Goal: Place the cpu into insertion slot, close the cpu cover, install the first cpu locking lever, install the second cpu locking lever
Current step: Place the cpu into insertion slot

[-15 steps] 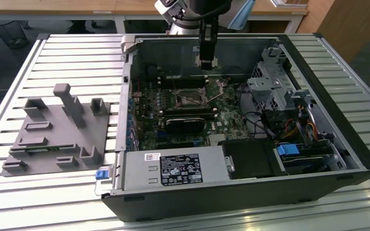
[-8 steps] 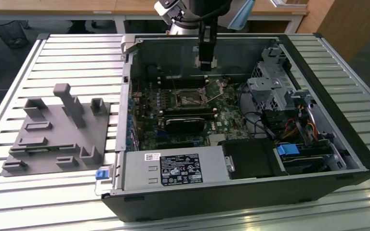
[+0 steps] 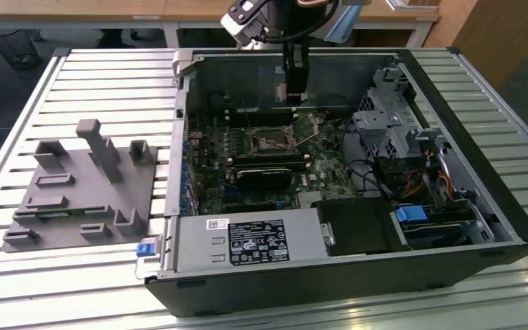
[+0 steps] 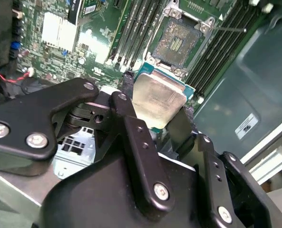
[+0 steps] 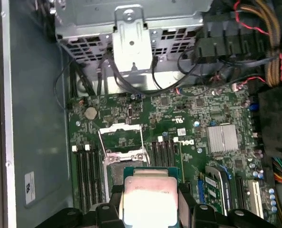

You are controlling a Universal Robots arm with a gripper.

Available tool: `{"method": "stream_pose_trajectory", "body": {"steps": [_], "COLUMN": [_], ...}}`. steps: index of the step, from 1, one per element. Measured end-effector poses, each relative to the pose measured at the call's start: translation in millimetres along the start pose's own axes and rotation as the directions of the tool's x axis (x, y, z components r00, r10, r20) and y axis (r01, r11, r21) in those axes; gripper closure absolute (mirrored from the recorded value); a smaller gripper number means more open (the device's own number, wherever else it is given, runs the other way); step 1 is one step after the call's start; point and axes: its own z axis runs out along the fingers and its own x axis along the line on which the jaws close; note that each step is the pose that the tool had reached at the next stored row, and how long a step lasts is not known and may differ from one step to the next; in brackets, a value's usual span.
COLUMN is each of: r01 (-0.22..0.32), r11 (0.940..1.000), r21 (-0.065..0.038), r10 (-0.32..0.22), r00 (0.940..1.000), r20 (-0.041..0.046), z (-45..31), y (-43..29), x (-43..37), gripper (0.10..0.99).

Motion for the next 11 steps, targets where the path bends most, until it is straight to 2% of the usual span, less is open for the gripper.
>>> {"method": "stream_pose_trajectory", "body": {"steps": [4, 11], "r01": [0.033, 0.052], "r11": [0.9995, 0.9987], "r21": [0.001, 0.001], "r10": [-0.033, -0.052], "r00": [0.9995, 0.9987], "r20": [-0.0028, -0.0066], "z": [3.4, 5.1], "y": [-1.5, -1.8], "x": [0.1, 0.7], "gripper": [0.545, 0.545]}}
